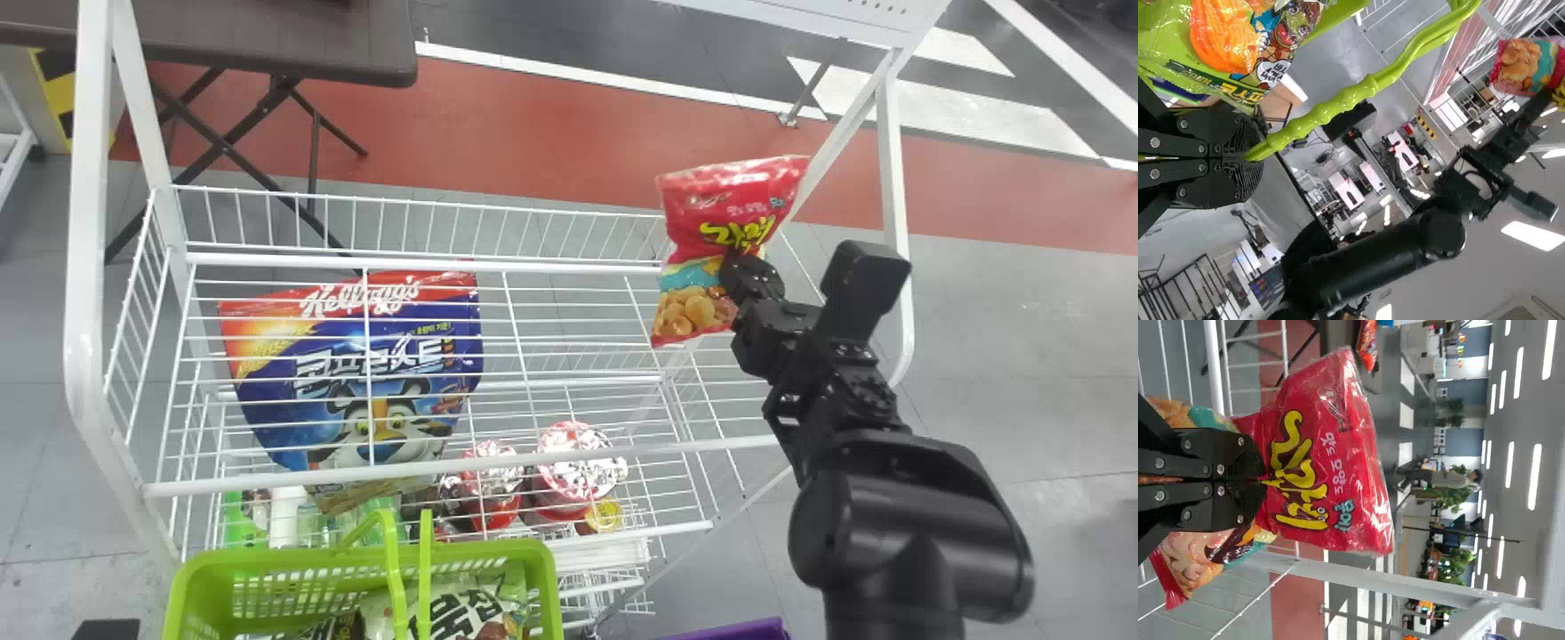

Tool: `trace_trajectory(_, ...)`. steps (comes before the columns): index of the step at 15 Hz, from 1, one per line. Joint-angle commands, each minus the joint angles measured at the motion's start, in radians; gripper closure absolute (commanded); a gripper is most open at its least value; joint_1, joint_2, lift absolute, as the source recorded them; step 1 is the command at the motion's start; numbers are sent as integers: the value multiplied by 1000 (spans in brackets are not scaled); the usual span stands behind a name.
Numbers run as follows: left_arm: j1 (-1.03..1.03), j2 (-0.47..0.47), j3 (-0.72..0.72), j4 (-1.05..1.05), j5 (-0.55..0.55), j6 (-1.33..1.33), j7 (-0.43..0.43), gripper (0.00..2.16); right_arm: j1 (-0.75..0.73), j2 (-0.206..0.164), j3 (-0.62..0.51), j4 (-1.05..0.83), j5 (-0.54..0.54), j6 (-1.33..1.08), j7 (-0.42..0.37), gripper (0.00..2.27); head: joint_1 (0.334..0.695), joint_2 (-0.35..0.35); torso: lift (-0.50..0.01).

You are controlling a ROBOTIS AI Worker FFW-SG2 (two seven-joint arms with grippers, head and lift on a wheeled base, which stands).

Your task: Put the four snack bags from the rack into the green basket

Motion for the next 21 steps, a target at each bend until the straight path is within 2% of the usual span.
trace_trajectory(1,-1,0,0,-1,1,1,0,2027,108,7,4,-176,-76,88,17,2159,695,-350,-7)
trace_trajectory(3,-2,1,6,-2,3,1,0,2027,191,10,-5,-308,-151,242,39,2159,695,-350,-7)
trace_trajectory(5,-1,3,14,-7,10,1,-1,2024,272,28,-5,-409,-163,383,83,2159,695,-350,-7)
trace_trajectory(7,-1,3,20,-10,12,1,-1,2027,353,28,-16,-462,-215,478,102,2159,695,-350,-7)
trace_trajectory(9,12,-2,23,-13,13,-3,-1,2027,405,28,-22,-491,-266,604,157,2159,695,-350,-7)
trace_trajectory(11,18,-5,29,-14,13,-9,0,2027,439,28,-71,-497,-369,735,208,2159,695,-350,-7)
trace_trajectory(13,22,-8,29,-14,15,-21,0,2027,470,28,-78,-478,-419,778,244,2159,695,-350,-7)
trace_trajectory(21,33,-11,22,-22,12,-21,3,2027,499,28,24,-402,-471,916,287,2159,695,-350,-7)
